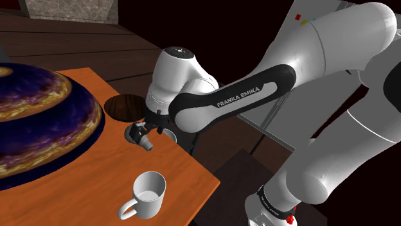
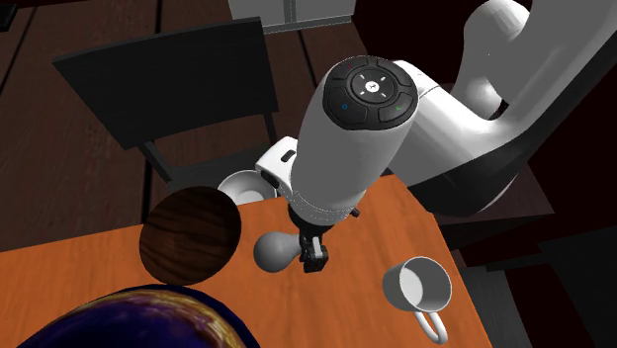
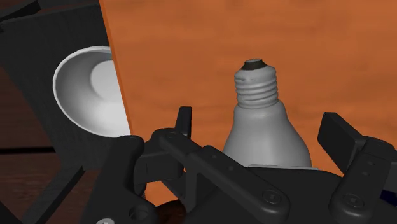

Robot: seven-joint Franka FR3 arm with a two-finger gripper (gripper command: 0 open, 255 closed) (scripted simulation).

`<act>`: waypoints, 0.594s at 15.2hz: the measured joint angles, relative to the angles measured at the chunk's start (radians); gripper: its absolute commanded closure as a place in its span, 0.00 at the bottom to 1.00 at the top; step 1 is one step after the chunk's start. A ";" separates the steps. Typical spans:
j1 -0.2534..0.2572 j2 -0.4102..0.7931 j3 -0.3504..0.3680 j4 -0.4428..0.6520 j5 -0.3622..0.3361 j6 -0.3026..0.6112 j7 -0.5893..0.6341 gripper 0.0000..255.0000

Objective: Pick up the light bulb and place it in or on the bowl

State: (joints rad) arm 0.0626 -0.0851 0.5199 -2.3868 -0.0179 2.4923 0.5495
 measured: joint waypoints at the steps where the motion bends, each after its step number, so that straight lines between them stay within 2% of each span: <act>1: -0.002 0.016 0.002 0.003 -0.011 0.008 0.010 0.00; 5: -0.007 0.067 0.004 -0.003 -0.055 0.053 0.040 0.00; 9: -0.008 0.077 0.004 -0.004 -0.065 0.062 0.048 0.00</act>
State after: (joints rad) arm 0.0550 -0.0086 0.5241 -2.3905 -0.0827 2.5548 0.5972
